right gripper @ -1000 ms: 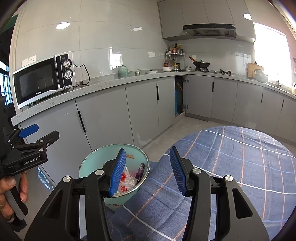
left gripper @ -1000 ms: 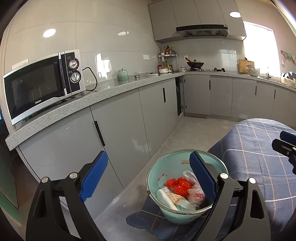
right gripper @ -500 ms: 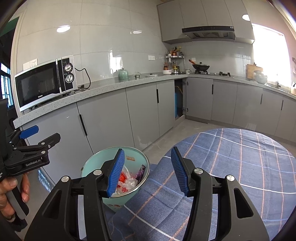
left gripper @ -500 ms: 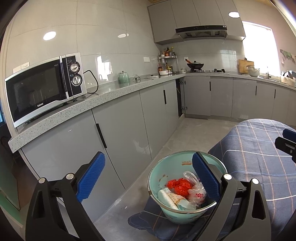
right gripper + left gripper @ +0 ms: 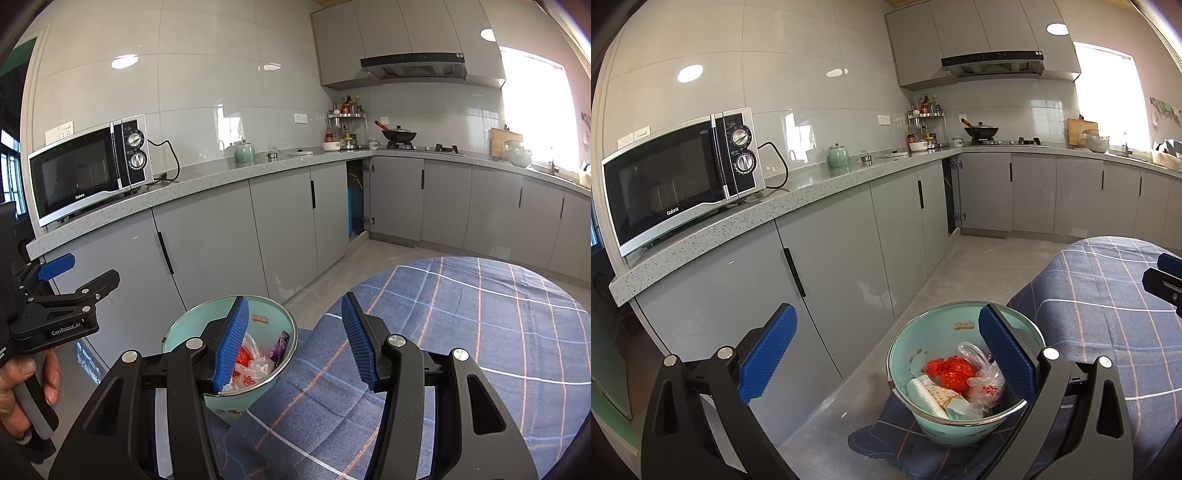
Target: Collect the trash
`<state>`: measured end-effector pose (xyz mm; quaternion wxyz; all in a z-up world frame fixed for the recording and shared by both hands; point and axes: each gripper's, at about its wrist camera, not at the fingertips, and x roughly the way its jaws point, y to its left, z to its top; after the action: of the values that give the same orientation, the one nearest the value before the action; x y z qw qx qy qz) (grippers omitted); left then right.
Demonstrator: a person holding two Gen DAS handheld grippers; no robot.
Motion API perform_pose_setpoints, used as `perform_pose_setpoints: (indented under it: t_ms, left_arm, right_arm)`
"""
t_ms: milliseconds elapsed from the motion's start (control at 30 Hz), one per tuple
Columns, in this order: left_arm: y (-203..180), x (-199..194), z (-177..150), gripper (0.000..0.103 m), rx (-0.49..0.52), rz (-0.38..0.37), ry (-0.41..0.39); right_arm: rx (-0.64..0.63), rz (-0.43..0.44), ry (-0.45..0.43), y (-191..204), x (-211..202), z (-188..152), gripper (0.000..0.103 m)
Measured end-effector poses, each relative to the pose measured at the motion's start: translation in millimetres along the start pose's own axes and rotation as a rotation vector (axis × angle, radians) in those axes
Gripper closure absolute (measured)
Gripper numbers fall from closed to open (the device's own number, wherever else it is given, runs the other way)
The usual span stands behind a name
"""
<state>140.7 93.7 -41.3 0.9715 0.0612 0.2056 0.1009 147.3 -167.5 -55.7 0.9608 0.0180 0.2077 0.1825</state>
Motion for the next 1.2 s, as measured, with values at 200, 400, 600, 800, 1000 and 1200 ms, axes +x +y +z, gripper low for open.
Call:
perform_pose_setpoints:
  t_ms: [200, 400, 600, 800, 1000, 1200]
  left_arm:
    - [0.0, 0.4, -0.1, 0.006, 0.002, -0.001, 0.004]
    - [2.0, 1.8, 1.5, 0.006, 0.002, -0.003, 0.014]
    - [2.5, 3.8, 3.4, 0.006, 0.005, -0.011, 0.019]
    - [-0.2, 2.6, 3.7, 0.005, 0.011, -0.022, 0.017]
    - [-3.0, 3.2, 3.2, 0.005, 0.02, -0.019, 0.014]
    - [-5.0, 2.5, 2.4, 0.005, 0.038, 0.017, 0.005]
  right_arm:
    - [0.004, 0.0, -0.005, -1.0, -1.4, 0.6, 0.046]
    - [0.008, 0.002, -0.008, -0.5, -0.7, 2.3, 0.046]
    - [0.008, 0.001, -0.019, -0.7, -3.8, 3.7, 0.046]
    - [0.006, 0.0, -0.018, -0.2, -3.3, 3.5, 0.044]
    - [0.003, -0.001, -0.02, 1.1, -3.3, 2.9, 0.044]
    - [0.003, -0.001, -0.019, 1.0, -3.6, 2.0, 0.044]
